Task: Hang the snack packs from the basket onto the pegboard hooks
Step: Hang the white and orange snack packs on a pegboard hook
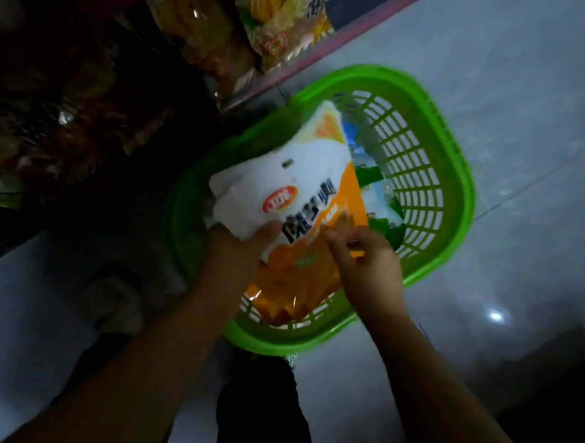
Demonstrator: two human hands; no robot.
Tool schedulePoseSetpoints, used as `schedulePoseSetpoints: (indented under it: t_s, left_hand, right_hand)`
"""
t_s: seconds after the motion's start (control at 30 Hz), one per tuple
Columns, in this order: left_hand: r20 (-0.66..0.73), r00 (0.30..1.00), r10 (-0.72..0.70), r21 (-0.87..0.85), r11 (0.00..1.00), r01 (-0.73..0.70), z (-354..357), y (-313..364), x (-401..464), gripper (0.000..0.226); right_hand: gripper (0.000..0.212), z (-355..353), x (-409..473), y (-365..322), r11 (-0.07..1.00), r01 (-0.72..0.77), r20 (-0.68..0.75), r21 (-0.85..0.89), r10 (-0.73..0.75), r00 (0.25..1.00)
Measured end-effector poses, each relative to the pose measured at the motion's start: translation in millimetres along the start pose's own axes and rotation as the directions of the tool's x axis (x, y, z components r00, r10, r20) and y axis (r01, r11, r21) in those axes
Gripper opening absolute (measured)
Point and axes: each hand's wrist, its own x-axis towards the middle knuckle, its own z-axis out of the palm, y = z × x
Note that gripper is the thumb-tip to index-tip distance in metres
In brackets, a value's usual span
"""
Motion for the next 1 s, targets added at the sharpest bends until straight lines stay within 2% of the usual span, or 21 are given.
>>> schedulePoseSetpoints:
  t_s: [0.03,0.1,0.17,0.23,0.3,0.4,0.5,0.6,0.7,0.8,0.9,0.97,1.0]
  left_hand:
    - [0.029,0.998,0.055,0.051,0.997,-0.057,-7.9,14.0,-21.1,0.037]
    - [0.069,0.991,0.114,0.146,0.982,-0.123,-27.6,47.3,-63.8,0.031]
    - [0.073,0.986,0.147,0.177,0.971,-0.158,-51.4,87.7,-105.3,0.018]
    - [0.082,0.981,0.175,0.209,0.960,-0.188,-77.6,132.7,-146.4,0.019]
    - [0.093,0.973,0.212,0.212,0.950,-0.228,-105.5,174.4,-187.8,0.022]
    - [0.097,0.942,0.322,0.172,0.927,-0.335,-142.8,237.2,-245.6,0.035]
    - [0.041,0.899,0.435,0.051,0.898,-0.437,-176.3,288.2,-297.0,0.029]
    - [-0.054,0.863,0.503,-0.091,0.858,-0.506,-203.0,332.1,-338.3,0.043]
    - [-0.220,0.822,0.525,-0.206,0.799,-0.565,-236.5,368.1,-367.1,0.029]
    - [-0.309,0.765,0.565,-0.319,0.697,-0.643,-275.5,401.4,-394.6,0.040]
    - [-0.388,0.651,0.652,-0.259,0.600,-0.757,-306.4,435.0,-423.1,0.025]
    - [-0.427,0.592,0.684,-0.238,0.546,-0.803,-325.1,454.1,-434.1,0.028]
    - [-0.436,0.583,0.685,-0.238,0.538,-0.809,-334.0,462.0,-438.7,0.030]
  right_hand:
    - [0.019,-12.4,-4.0,-12.2,0.991,-0.109,0.002,0.074,0.109,0.994]
    - [0.040,-41.4,-16.1,-44.8,0.951,-0.231,0.038,0.207,0.228,0.973]
    - [0.070,-75.3,-31.3,-89.9,0.918,-0.241,0.138,0.315,0.207,0.968]
    - [0.084,-110.8,-48.0,-139.2,0.899,-0.188,0.242,0.396,0.095,0.966]
    - [0.077,-145.9,-66.9,-192.4,0.878,-0.118,0.311,0.465,-0.037,0.950]
    - [0.040,-185.3,-94.7,-268.8,0.807,-0.031,0.339,0.590,-0.213,0.917]
    - [0.026,-212.4,-125.1,-340.1,0.747,0.062,0.285,0.662,-0.328,0.901]
    - [0.011,-228.3,-155.4,-401.8,0.709,0.157,0.177,0.687,-0.373,0.911]
    - [0.013,-236.3,-184.6,-454.9,0.684,0.240,0.090,0.689,-0.409,0.908]
    - [0.012,-243.9,-209.5,-507.0,0.649,0.349,0.055,0.676,-0.516,0.855]
    - [0.005,-249.3,-227.4,-554.0,0.582,0.434,0.041,0.687,-0.628,0.777]
    - [0.007,-251.3,-236.5,-581.6,0.538,0.464,0.052,0.704,-0.690,0.722]
    - [0.013,-251.5,-240.8,-594.2,0.518,0.472,0.055,0.713,-0.713,0.699]
